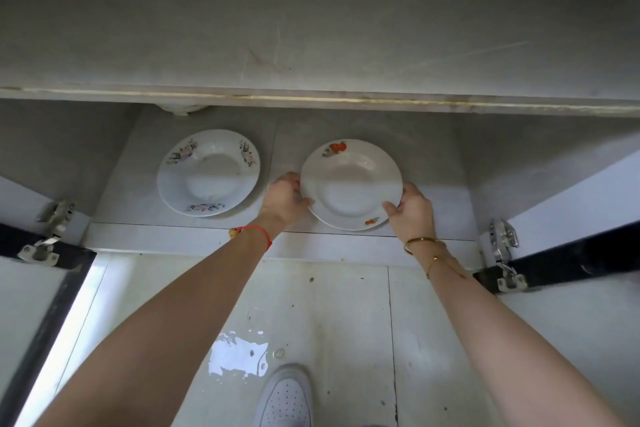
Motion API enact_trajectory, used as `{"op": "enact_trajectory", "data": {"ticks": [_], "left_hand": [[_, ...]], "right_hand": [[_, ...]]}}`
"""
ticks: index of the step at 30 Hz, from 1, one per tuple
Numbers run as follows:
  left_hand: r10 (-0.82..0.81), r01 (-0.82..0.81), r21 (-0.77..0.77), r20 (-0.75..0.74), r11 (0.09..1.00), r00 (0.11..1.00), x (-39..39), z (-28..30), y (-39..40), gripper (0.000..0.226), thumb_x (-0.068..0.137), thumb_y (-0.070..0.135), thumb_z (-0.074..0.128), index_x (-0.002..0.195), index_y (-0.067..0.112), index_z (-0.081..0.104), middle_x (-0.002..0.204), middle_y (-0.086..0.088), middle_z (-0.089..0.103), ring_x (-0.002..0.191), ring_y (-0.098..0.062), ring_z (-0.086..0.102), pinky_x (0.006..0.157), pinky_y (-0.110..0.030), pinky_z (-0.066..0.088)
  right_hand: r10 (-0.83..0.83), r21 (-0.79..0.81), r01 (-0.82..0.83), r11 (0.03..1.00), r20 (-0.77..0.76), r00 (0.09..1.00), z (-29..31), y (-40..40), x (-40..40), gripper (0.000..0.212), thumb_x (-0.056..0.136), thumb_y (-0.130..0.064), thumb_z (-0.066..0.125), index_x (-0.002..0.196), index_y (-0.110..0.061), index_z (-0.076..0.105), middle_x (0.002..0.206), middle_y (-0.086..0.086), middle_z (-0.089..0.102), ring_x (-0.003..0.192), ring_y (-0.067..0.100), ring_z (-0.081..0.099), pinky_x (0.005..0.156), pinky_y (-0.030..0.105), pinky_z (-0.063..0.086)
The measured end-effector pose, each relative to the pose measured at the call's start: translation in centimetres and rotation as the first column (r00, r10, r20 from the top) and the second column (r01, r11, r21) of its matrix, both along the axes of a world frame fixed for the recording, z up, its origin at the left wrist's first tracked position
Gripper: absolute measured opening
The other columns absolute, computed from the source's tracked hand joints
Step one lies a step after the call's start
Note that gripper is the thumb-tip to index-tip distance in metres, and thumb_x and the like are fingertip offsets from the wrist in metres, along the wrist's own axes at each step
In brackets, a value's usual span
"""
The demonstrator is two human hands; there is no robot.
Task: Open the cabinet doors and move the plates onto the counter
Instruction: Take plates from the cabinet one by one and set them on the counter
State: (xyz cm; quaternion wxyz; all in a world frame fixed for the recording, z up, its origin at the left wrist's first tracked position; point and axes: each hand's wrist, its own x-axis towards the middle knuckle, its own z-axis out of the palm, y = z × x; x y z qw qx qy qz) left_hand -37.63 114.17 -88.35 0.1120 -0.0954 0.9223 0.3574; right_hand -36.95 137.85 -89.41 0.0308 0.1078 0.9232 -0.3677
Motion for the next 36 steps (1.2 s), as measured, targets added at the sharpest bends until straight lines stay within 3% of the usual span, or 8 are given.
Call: {"op": "enact_trajectory", "data": {"ticks": [4, 8, 11, 17, 26, 30, 35, 36], "left_hand": [[0.025, -0.021, 0.088, -0.04, 0.996, 0.999, 3.6, 0.3, -0.2, 0.04, 0.075, 0.003, 0.074, 0.113, -0.001, 0.061, 0.111, -0.017, 0.067, 0.102, -0.033, 0.063, 0.091, -0.034, 0.05], [0.092, -0.075, 0.172, -0.094, 0.982, 0.991, 7.2, 2.0, -0.9, 0.042, 0.075, 0.006, 0.076, 0.115, 0.008, 0.062, 0.105, -0.003, 0.068, 0.09, -0.014, 0.061, 0.084, -0.017, 0.046], [0.112, -0.079, 0.234, -0.132, 0.969, 0.985, 9.7, 4.2, -1.2, 0.041, 0.076, 0.005, 0.077, 0.114, 0.011, 0.063, 0.101, 0.007, 0.065, 0.083, -0.006, 0.06, 0.073, 0.001, 0.042], [0.103, -0.056, 0.219, -0.21, 0.974, 0.972, 12.9, 7.4, -1.6, 0.041, 0.075, 0.007, 0.078, 0.113, 0.012, 0.064, 0.094, 0.018, 0.061, 0.083, 0.011, 0.057, 0.074, 0.005, 0.038], [0.158, -0.105, 0.232, -0.224, 0.967, 0.962, 14.8, 11.7, -2.3, 0.043, 0.075, 0.007, 0.078, 0.115, 0.011, 0.063, 0.101, 0.012, 0.063, 0.09, -0.008, 0.06, 0.08, 0.001, 0.039], [0.179, -0.133, 0.257, -0.165, 0.957, 0.97, 17.3, 17.4, -2.8, 0.044, 0.074, 0.005, 0.079, 0.115, 0.01, 0.063, 0.106, 0.001, 0.067, 0.094, -0.015, 0.062, 0.087, -0.013, 0.044], [0.215, -0.188, 0.262, -0.08, 0.947, 0.973, 21.6, 26.5, -3.3, 0.044, 0.073, 0.005, 0.079, 0.113, 0.013, 0.062, 0.103, 0.006, 0.066, 0.089, -0.007, 0.061, 0.081, 0.001, 0.04], [0.225, -0.203, 0.263, -0.058, 0.943, 0.973, 22.6, 28.5, -3.4, 0.044, 0.074, 0.005, 0.079, 0.112, 0.015, 0.061, 0.102, 0.009, 0.065, 0.088, -0.002, 0.06, 0.08, 0.002, 0.039]], "right_hand": [[0.02, -0.039, -0.02, 0.999, -0.005, 1.0, 0.6, 0.0, 3.1, 0.046, 0.081, -0.009, 0.068, 0.124, -0.003, 0.054, 0.106, 0.021, 0.068, 0.1, 0.034, 0.062, 0.088, 0.034, 0.048], [0.036, -0.118, -0.04, 0.992, -0.038, 0.999, 2.8, -0.1, 6.2, 0.045, 0.082, -0.009, 0.067, 0.125, -0.009, 0.053, 0.097, 0.012, 0.069, 0.084, 0.026, 0.063, 0.083, 0.033, 0.051], [0.061, -0.152, -0.072, 0.986, -0.073, 0.995, 4.8, -0.1, 8.3, 0.045, 0.082, -0.009, 0.066, 0.125, -0.014, 0.053, 0.097, 0.004, 0.068, 0.083, 0.02, 0.061, 0.073, 0.023, 0.047], [0.082, -0.123, -0.098, 0.988, -0.126, 0.989, 7.6, 0.0, 11.3, 0.044, 0.082, -0.009, 0.067, 0.124, -0.014, 0.054, 0.085, -0.003, 0.064, 0.073, 0.014, 0.057, 0.064, 0.018, 0.038], [0.043, -0.126, -0.059, 0.99, -0.127, 0.991, 12.0, -1.3, 13.1, 0.046, 0.08, -0.009, 0.07, 0.123, -0.014, 0.054, 0.083, -0.006, 0.058, 0.074, 0.013, 0.054, 0.07, 0.024, 0.044], [0.044, -0.142, -0.054, 0.988, -0.077, 0.996, 17.7, -2.1, 15.1, 0.047, 0.08, -0.009, 0.069, 0.123, -0.018, 0.054, 0.087, -0.005, 0.061, 0.071, 0.004, 0.056, 0.063, 0.013, 0.042], [0.079, -0.135, -0.075, 0.988, 0.026, 0.996, 26.6, -2.7, 19.0, 0.049, 0.082, -0.011, 0.068, 0.127, -0.018, 0.052, 0.085, 0.004, 0.065, 0.074, 0.018, 0.059, 0.065, 0.026, 0.05], [0.086, -0.136, -0.08, 0.987, 0.035, 0.996, 28.6, -2.8, 19.8, 0.05, 0.082, -0.012, 0.068, 0.129, -0.017, 0.051, 0.086, 0.004, 0.064, 0.075, 0.017, 0.058, 0.064, 0.022, 0.049]]}}
